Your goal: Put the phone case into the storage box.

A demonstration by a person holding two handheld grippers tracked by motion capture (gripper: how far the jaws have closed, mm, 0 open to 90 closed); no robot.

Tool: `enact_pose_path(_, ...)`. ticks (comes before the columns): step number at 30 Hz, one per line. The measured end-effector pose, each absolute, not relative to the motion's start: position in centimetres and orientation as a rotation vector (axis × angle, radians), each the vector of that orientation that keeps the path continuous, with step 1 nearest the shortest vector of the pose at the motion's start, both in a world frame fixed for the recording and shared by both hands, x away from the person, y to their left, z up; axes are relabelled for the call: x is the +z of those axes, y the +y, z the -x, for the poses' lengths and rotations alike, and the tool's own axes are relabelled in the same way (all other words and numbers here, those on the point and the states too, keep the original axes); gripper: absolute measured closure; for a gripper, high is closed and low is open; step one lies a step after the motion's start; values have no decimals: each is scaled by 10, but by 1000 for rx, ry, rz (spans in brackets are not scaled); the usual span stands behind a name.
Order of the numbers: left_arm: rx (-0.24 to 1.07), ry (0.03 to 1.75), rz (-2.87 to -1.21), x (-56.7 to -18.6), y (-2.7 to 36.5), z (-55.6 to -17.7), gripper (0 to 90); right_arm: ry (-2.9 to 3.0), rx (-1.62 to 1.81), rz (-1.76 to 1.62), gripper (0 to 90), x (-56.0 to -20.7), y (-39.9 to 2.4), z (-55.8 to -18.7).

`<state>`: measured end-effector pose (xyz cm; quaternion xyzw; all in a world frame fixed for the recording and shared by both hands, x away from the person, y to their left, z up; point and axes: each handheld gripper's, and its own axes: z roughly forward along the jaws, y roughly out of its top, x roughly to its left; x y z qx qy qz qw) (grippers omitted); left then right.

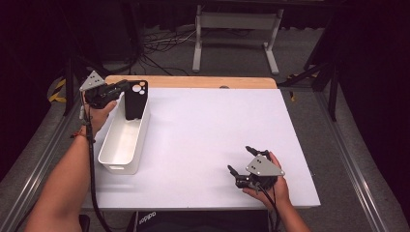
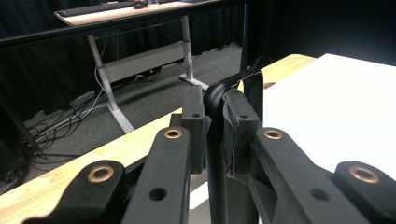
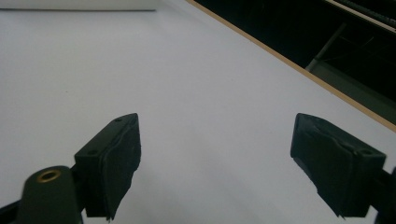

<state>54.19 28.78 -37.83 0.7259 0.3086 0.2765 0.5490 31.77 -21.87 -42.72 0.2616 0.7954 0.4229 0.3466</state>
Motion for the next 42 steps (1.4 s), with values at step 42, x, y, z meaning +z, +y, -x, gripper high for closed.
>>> enact_pose_path(42, 747, 913, -1794, -408, 299, -552, 620, 2069, 1143, -667, 203, -426, -218, -323)
